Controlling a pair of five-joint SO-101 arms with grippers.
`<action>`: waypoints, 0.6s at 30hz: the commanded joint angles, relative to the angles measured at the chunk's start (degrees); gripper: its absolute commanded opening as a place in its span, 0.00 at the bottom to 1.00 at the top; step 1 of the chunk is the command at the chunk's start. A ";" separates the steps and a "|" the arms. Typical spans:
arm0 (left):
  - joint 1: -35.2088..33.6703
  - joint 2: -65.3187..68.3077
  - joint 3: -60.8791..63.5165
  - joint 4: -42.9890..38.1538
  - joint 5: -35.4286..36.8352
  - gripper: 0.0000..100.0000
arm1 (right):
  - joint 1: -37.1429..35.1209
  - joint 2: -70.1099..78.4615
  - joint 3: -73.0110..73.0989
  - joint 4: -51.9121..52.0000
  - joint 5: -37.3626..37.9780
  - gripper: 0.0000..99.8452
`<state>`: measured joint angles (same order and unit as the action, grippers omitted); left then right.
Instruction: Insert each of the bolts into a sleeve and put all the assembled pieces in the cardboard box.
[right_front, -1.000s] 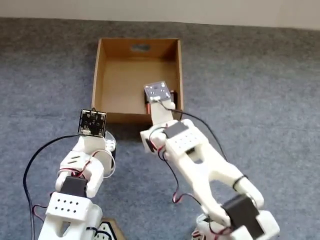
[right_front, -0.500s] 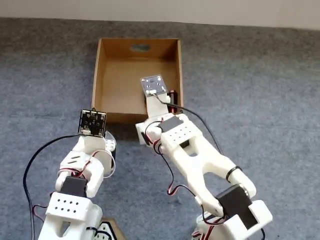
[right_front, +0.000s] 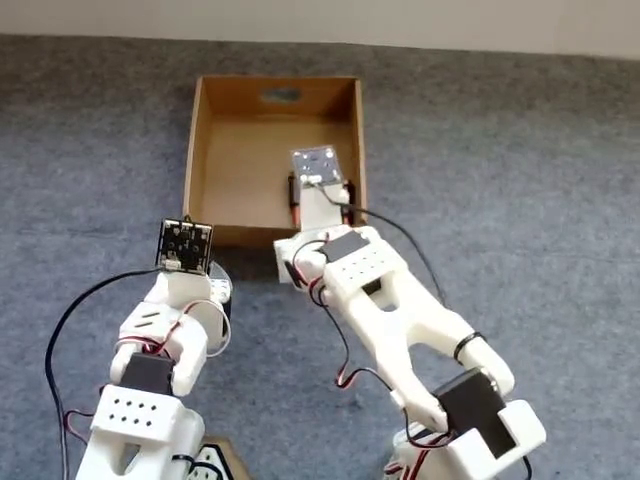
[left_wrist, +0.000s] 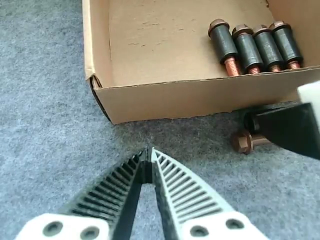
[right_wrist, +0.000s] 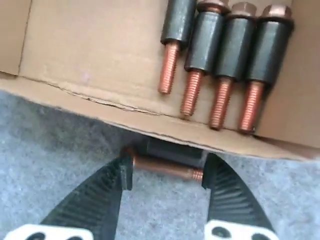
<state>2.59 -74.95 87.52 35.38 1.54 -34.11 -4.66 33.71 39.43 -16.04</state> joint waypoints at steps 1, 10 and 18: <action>-0.84 -0.75 -0.57 -1.05 -0.35 0.01 | 0.75 1.98 -1.63 -0.84 -0.62 0.22; -0.84 -0.75 -0.57 -1.05 -0.35 0.01 | 0.84 8.57 -4.35 -1.45 -0.79 0.22; -0.84 -0.75 -0.57 -1.05 -0.35 0.01 | -0.13 9.10 -5.76 -1.45 -0.70 0.22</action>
<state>2.59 -74.95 87.52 35.38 1.54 -33.93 4.22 30.29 38.46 -16.04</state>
